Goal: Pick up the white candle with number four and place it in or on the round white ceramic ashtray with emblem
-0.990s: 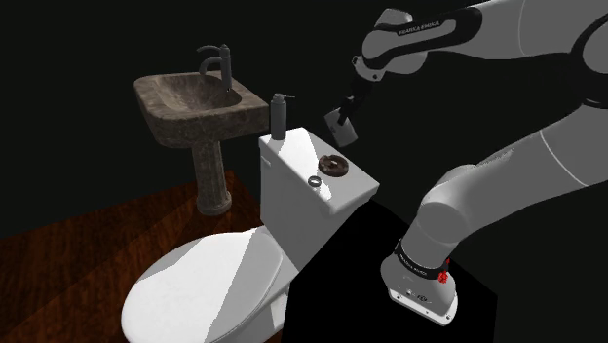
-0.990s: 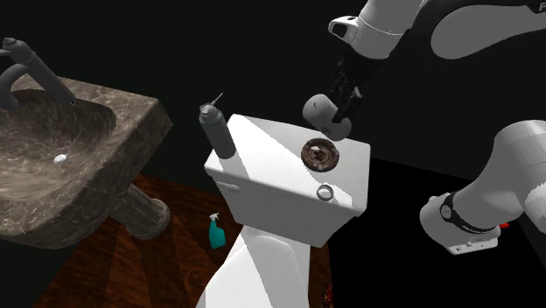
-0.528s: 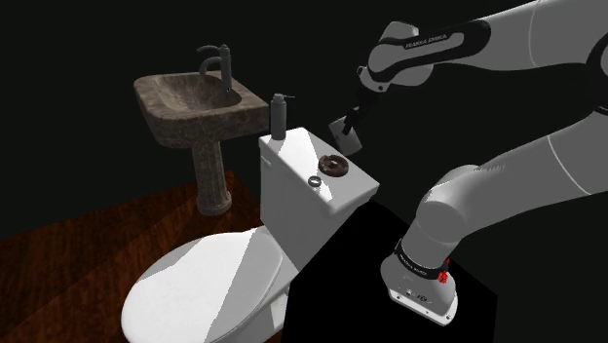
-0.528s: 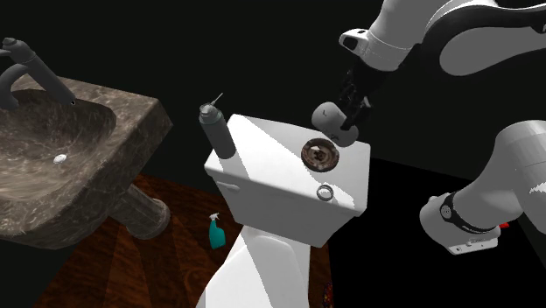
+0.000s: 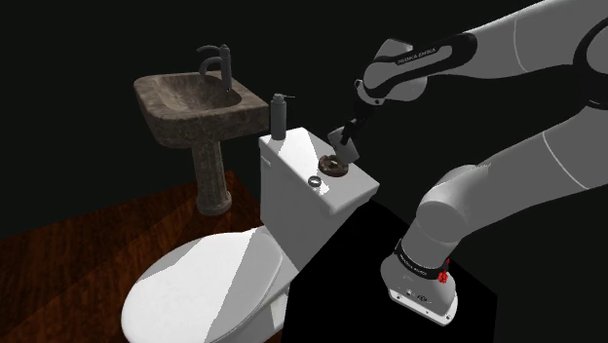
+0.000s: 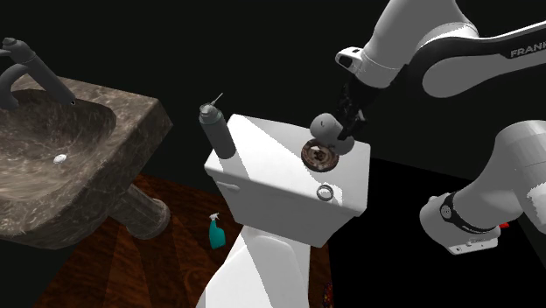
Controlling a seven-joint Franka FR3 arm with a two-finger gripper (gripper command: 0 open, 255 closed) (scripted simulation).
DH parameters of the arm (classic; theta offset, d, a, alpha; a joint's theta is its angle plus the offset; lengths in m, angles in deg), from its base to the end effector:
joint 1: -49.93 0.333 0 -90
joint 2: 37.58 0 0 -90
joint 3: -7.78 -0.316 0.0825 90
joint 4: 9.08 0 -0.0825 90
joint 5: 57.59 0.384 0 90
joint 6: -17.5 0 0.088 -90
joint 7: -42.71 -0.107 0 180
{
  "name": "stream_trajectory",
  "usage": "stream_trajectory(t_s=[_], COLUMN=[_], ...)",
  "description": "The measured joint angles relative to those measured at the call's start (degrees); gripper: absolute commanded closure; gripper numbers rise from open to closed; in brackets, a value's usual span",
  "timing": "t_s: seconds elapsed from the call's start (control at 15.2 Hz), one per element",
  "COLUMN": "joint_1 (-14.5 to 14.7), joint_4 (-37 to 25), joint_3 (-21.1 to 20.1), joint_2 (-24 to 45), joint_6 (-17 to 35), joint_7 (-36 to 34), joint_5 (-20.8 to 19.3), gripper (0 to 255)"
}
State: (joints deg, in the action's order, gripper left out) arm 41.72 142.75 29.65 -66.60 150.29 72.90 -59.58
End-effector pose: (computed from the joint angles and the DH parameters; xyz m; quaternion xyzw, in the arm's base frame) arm 0.3428 -0.1949 0.4069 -0.9940 -0.0272 -0.1004 0.0326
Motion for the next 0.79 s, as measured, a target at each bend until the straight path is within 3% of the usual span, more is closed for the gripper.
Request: stream_trajectory(t_s=[0.33, 0.73, 0.79], joint_1=[0.62, 0.67, 0.66], joint_4=[1.69, 1.83, 1.83], joint_3=[0.94, 0.95, 0.96], joint_2=[2.56, 2.64, 2.65], joint_6=[4.19, 4.70, 4.71], joint_7=[0.97, 1.06, 1.08], joint_5=[0.65, 0.74, 0.74], gripper=[255, 255, 0])
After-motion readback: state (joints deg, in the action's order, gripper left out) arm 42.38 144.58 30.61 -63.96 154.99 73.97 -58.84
